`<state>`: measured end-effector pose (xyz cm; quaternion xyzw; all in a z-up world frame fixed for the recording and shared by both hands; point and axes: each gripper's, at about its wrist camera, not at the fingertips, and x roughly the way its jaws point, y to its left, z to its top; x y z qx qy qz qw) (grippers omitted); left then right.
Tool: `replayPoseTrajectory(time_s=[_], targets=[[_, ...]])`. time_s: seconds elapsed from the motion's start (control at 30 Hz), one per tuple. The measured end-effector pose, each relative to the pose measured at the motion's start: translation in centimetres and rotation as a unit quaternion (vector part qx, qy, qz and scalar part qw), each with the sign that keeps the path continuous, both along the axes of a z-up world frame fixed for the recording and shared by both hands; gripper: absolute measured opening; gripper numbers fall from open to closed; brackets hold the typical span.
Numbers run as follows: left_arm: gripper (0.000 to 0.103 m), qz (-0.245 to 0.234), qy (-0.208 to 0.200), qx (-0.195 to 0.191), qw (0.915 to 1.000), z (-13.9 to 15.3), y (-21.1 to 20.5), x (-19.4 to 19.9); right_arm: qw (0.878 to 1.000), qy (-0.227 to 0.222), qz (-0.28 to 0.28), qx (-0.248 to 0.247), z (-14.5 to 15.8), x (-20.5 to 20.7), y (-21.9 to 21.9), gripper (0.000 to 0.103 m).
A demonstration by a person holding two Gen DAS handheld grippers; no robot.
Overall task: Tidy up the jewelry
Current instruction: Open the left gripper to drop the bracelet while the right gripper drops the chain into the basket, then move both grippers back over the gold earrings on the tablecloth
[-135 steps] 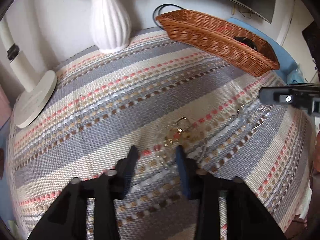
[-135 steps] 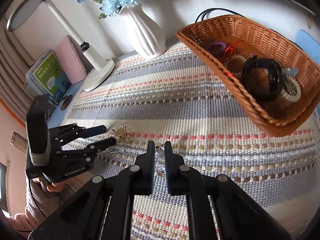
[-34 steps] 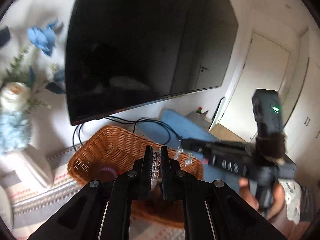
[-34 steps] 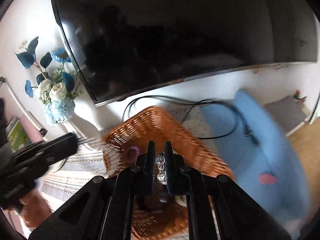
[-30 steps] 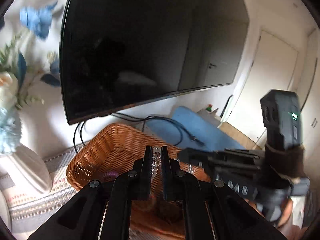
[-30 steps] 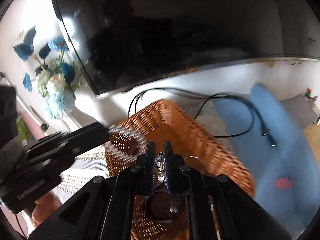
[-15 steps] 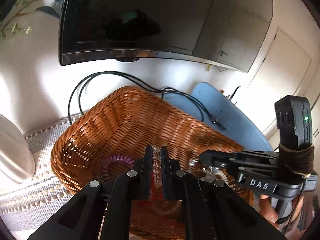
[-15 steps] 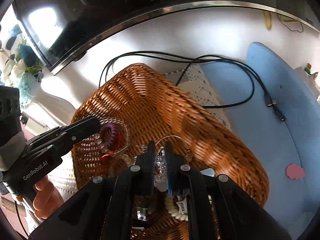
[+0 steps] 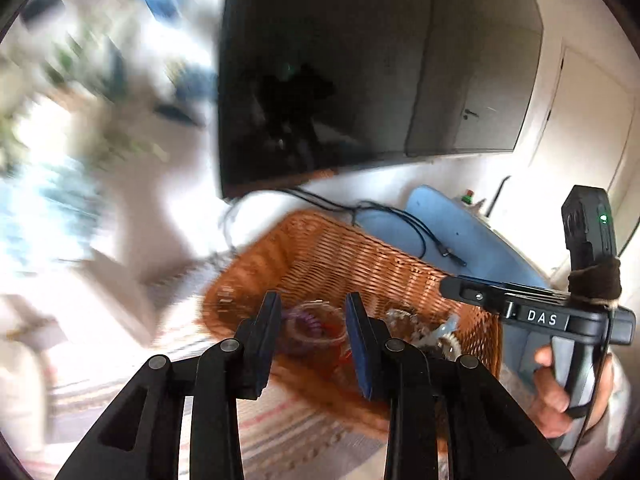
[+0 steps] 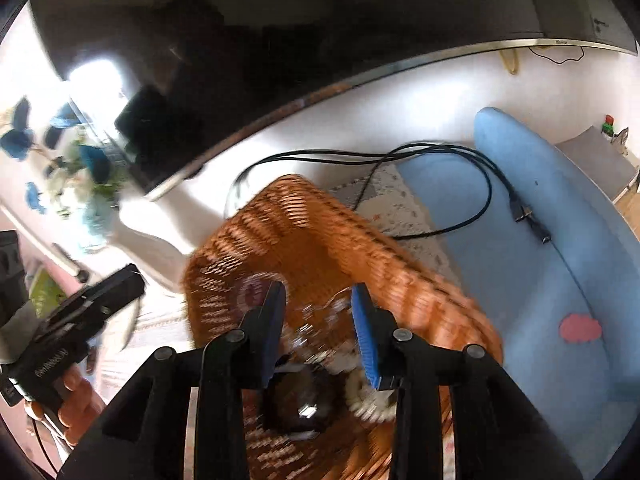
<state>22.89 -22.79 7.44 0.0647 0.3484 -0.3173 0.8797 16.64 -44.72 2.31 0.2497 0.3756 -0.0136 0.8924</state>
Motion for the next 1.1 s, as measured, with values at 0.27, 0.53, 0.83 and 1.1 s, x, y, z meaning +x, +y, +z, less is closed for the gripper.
replayPoseTrajectory(time_s=[0.27,0.53,0.83,1.1], targets=[[0.052,0.055,-0.027,-0.063,0.9962,4.4,12.1,-6.6,0.998,-0.014,0.046,-0.029,3.0,-4.6,6.2,0.037],[0.052,0.090,0.015,-0.029,0.9954,-1.1,20.6,-12.0,0.987,0.013,0.144,-0.072,1.3,-5.8,17.8,0.037],[0.052,0.047,0.075,0.078,0.9930,-10.3,17.0,-14.3,0.971,0.082,0.216,-0.056,-5.1,-5.2,23.9,0.037],[0.052,0.089,0.101,0.112,0.9845,-13.2,14.1,-11.9,0.969,0.080,0.218,-0.085,-7.2,-5.7,22.7,0.037]])
